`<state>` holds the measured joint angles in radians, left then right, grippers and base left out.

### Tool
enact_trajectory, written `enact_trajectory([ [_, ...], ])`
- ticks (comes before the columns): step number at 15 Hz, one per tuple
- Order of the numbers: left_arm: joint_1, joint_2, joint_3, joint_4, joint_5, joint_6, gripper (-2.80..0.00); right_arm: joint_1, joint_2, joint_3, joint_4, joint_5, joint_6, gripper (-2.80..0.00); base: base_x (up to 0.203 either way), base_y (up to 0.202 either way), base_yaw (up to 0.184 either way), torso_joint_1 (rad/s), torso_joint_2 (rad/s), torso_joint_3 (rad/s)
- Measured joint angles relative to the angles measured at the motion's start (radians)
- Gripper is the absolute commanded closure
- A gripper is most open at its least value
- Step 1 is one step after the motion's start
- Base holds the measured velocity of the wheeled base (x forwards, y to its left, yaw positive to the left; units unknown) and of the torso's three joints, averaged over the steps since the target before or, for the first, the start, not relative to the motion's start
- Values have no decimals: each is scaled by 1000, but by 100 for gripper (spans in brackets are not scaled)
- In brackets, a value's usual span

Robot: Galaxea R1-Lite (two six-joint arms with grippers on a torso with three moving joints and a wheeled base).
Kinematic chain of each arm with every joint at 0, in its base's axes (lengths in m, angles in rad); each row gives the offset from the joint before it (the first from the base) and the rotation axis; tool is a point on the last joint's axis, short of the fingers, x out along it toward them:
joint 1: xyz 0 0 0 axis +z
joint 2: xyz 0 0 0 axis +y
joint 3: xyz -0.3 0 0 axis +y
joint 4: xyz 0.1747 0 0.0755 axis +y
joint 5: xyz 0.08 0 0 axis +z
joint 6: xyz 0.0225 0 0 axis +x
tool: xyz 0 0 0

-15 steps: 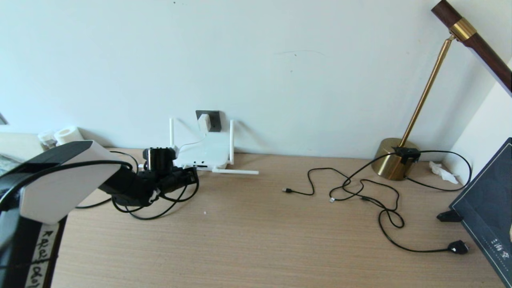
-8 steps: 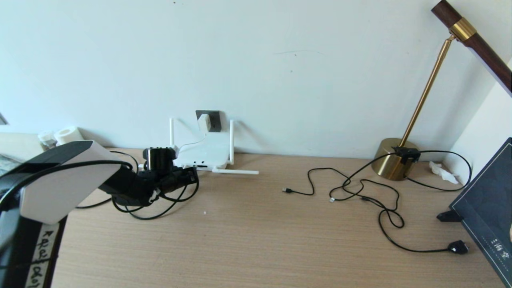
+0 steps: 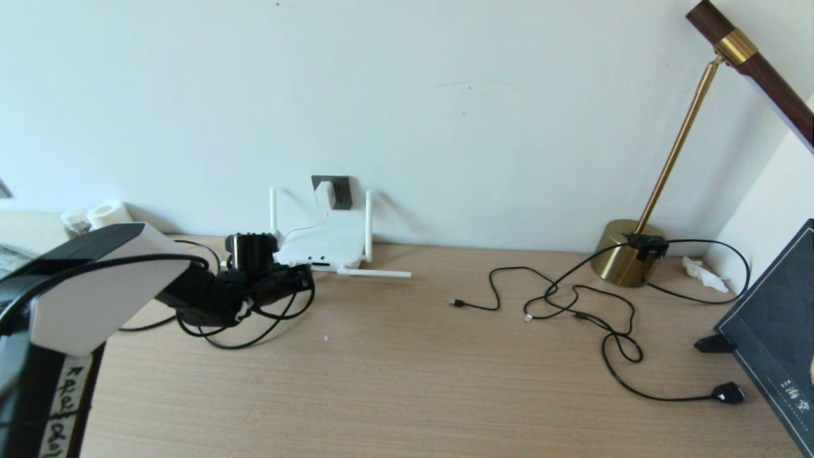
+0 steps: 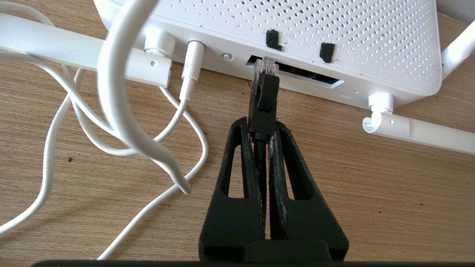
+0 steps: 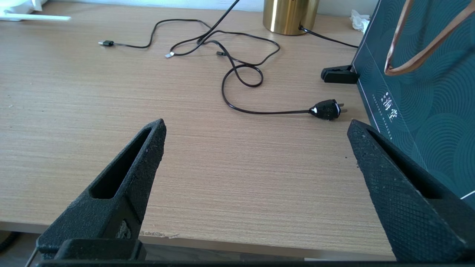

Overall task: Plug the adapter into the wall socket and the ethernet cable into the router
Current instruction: Align cable and router interface

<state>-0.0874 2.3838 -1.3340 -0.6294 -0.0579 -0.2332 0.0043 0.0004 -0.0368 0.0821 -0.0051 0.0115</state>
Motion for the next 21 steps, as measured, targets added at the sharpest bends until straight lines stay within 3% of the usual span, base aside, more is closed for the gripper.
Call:
enact_trajectory([
  [21,7,11,-16,4,0,0,0,0,0,0,0,0,0,-280,0,0,0,0,0,0],
])
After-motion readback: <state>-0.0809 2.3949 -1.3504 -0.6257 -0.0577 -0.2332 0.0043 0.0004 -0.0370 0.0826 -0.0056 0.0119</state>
